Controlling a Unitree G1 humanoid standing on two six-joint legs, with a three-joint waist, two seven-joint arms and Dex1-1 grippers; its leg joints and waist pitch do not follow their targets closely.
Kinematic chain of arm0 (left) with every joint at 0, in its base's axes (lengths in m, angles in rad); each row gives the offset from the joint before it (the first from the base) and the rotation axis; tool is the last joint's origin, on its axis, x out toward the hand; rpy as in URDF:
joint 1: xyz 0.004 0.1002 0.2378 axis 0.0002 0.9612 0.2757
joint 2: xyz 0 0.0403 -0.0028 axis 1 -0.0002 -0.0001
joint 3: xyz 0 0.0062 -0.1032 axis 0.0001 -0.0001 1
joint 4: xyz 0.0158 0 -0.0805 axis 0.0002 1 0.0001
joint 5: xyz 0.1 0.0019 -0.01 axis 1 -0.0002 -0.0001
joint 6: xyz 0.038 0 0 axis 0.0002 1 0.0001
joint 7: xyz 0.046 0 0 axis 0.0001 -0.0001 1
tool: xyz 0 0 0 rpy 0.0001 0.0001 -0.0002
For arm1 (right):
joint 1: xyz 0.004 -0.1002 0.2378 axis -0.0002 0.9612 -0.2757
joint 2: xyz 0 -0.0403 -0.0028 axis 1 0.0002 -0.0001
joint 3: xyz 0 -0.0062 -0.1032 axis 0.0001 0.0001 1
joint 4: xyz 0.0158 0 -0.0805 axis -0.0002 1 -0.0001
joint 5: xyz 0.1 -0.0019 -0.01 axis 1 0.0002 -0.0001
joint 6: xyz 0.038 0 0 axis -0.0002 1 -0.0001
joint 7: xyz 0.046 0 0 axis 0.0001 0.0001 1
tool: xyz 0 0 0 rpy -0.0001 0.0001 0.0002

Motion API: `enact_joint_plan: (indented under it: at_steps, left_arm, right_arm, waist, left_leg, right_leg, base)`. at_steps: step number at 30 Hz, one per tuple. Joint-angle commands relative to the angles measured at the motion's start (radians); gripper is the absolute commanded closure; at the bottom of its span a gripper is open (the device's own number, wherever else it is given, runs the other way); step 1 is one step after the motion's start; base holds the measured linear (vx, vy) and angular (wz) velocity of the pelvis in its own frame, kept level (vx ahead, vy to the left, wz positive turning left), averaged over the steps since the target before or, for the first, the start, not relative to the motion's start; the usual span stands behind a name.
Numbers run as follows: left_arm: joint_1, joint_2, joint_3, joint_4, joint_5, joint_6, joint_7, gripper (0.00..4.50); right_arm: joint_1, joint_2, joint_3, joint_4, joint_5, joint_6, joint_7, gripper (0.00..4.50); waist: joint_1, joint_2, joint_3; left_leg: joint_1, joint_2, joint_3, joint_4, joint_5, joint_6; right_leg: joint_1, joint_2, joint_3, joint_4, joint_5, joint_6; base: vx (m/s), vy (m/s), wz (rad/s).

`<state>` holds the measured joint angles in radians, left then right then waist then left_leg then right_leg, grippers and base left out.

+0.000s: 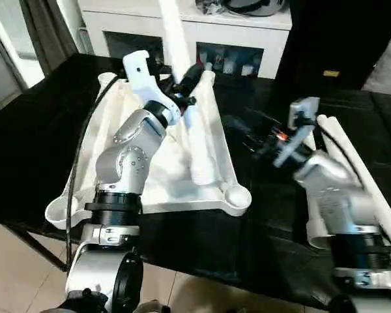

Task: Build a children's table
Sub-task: Pick table leg

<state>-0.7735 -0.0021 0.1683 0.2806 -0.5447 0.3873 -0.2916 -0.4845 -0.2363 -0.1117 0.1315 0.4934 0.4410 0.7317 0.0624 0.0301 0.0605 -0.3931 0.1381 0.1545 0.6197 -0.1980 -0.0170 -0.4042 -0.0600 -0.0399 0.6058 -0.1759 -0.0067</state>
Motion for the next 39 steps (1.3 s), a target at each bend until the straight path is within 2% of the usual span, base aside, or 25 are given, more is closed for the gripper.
enact_joint_plan:
  at_steps: [1, 6, 8, 10, 11, 16, 19, 20, 23, 30, 36, 39]
  left_arm:
    - [-0.030, 0.016, -0.003, -0.016, -0.031, 0.016, -0.057, 2.73]
    - [-0.051, 0.043, -0.027, -0.039, -0.049, 0.019, -0.168, 2.73]
    - [-0.064, 0.057, -0.037, -0.052, -0.065, 0.033, -0.219, 2.73]
    - [-0.070, 0.066, -0.046, -0.062, -0.076, 0.044, -0.253, 2.73]
    - [-0.073, 0.075, -0.058, -0.073, -0.082, 0.053, -0.284, 2.73]
    - [-0.053, 0.107, -0.125, -0.130, -0.081, 0.056, -0.411, 2.73]
    - [-0.043, 0.116, -0.159, -0.156, -0.067, 0.048, -0.453, 2.73]
    - [-0.039, 0.116, -0.168, -0.166, -0.066, 0.045, -0.463, 2.73]
    - [-0.027, 0.116, -0.192, -0.200, -0.074, 0.059, -0.494, 2.73]
    - [-0.008, 0.103, -0.219, -0.239, -0.082, 0.073, -0.503, 2.73]
    - [-0.001, 0.089, -0.225, -0.247, -0.088, 0.080, -0.502, 2.73]
    - [0.006, 0.087, -0.229, -0.260, -0.093, 0.090, -0.508, 2.73]
  right_arm:
    - [-0.015, -0.023, -0.012, -0.037, 0.035, 0.043, 0.028, 0.04]
    - [-0.015, -0.065, -0.001, -0.066, 0.070, 0.082, 0.083, 0.00]
    - [-0.012, -0.081, 0.012, -0.088, 0.085, 0.101, 0.113, 0.00]
    - [-0.012, -0.091, 0.021, -0.099, 0.091, 0.113, 0.133, 0.00]
    - [-0.014, -0.102, 0.030, -0.106, 0.097, 0.125, 0.153, 0.00]
    - [-0.023, -0.168, 0.070, -0.129, 0.130, 0.184, 0.257, 0.00]
    - [-0.032, -0.194, 0.088, -0.129, 0.126, 0.194, 0.293, 0.00]
    - [-0.038, -0.198, 0.093, -0.123, 0.120, 0.194, 0.299, 0.00]
    - [-0.051, -0.206, 0.115, -0.110, 0.113, 0.198, 0.321, 0.00]
    - [-0.059, -0.210, 0.162, -0.088, 0.089, 0.175, 0.364, 0.00]
    - [-0.062, -0.209, 0.210, -0.067, 0.040, 0.131, 0.377, 0.00]
    - [-0.061, -0.202, 0.222, -0.058, 0.030, 0.120, 0.377, 0.00]
  waist:
    - [0.005, -0.009, -0.074]
    - [0.006, -0.010, -0.073]
    - [0.008, -0.007, -0.074]
    - [0.006, -0.008, -0.075]
    - [0.009, -0.006, -0.074]
    - [0.011, -0.007, -0.073]
    - [0.015, -0.009, -0.074]
    - [0.016, -0.013, -0.073]
    - [0.019, -0.013, -0.071]
    - [0.024, -0.016, -0.071]
    - [0.025, -0.018, -0.072]
    - [0.025, -0.018, -0.073]
  left_leg:
    - [0.015, 0.075, -0.021, -0.071, -0.094, 0.085]
    - [0.018, 0.076, -0.020, -0.071, -0.107, 0.084]
    - [0.018, 0.080, -0.022, -0.072, -0.098, 0.083]
    - [0.018, 0.078, -0.021, -0.071, -0.094, 0.085]
    - [0.018, 0.078, -0.022, -0.071, -0.093, 0.086]
    - [0.018, 0.079, -0.020, -0.071, -0.104, 0.079]
    - [0.018, 0.080, -0.021, -0.069, -0.092, 0.082]
    - [0.017, 0.080, -0.020, -0.070, -0.095, 0.081]
    - [0.019, 0.080, -0.019, -0.070, -0.109, 0.069]
    - [0.019, 0.081, -0.018, -0.070, -0.114, 0.058]
    - [0.018, 0.079, -0.018, -0.069, -0.107, 0.060]
    - [0.018, 0.080, -0.017, -0.068, -0.098, 0.063]
  right_leg:
    - [0.061, -0.087, 0.040, -0.063, -0.118, -0.266]
    - [0.061, -0.087, 0.040, -0.066, -0.153, -0.262]
    - [0.060, -0.087, 0.040, -0.060, -0.132, -0.265]
    - [0.060, -0.087, 0.040, -0.060, -0.121, -0.269]
    - [0.061, -0.090, 0.040, -0.060, -0.123, -0.275]
    - [0.062, -0.089, 0.041, -0.062, -0.143, -0.274]
    - [0.062, -0.088, 0.041, -0.060, -0.132, -0.274]
    - [0.063, -0.089, 0.041, -0.061, -0.139, -0.273]
    - [0.061, -0.089, 0.042, -0.063, -0.180, -0.268]
    - [0.059, -0.088, 0.042, -0.064, -0.195, -0.262]
    - [0.059, -0.087, 0.042, -0.064, -0.197, -0.250]
    - [0.059, -0.087, 0.042, -0.061, -0.181, -0.257]
  base:
    - [0.000, 0.000, 0.00]
    - [0.000, 0.000, 0.00]
    - [0.000, 0.000, 0.00]
    - [0.000, 0.000, 0.00]
    - [0.000, 0.000, 0.00]
    - [0.000, 0.000, 0.00]
    - [0.000, 0.000, 0.00]
    - [0.000, 0.000, 0.00]
    - [0.000, 0.000, 0.00]
    - [0.000, 0.000, 0.00]
    - [0.000, 0.000, 0.00]
    - [0.000, 0.000, 0.00]
